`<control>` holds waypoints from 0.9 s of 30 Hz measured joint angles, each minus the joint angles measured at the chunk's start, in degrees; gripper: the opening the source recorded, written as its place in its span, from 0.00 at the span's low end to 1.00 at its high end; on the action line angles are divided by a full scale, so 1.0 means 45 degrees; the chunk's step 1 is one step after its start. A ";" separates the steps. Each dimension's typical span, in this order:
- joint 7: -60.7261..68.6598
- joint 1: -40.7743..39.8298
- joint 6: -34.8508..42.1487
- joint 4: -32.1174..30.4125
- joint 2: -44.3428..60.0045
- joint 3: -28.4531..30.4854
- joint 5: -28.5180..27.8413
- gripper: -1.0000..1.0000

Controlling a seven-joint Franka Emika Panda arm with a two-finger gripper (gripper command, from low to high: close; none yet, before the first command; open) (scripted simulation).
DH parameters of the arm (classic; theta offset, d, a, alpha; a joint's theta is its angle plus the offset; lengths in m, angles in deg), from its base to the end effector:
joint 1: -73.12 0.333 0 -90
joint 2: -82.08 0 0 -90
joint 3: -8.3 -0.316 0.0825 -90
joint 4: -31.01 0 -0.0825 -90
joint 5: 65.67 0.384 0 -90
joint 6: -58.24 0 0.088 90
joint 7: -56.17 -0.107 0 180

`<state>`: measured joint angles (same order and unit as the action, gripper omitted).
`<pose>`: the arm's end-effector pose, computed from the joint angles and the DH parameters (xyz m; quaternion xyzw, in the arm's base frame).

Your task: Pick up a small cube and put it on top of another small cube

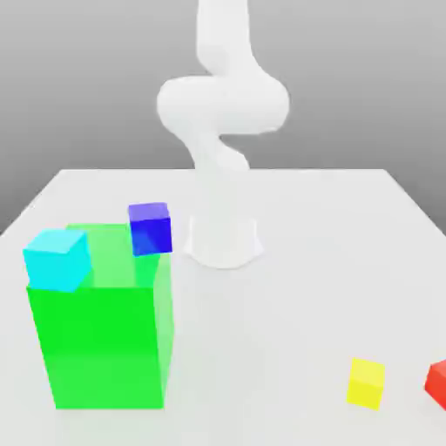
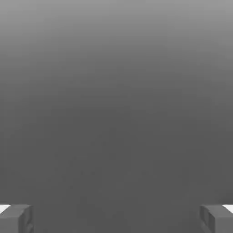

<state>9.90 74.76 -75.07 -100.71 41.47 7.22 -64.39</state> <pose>0.3790 0.0210 0.6814 -0.8648 0.3499 -0.3260 0.1527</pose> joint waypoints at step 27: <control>-0.4713 0.4429 -0.3698 0.0135 1.2670 -0.3014 -0.2086 0.50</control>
<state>-11.31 94.69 -91.70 -100.10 98.48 -6.34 -73.78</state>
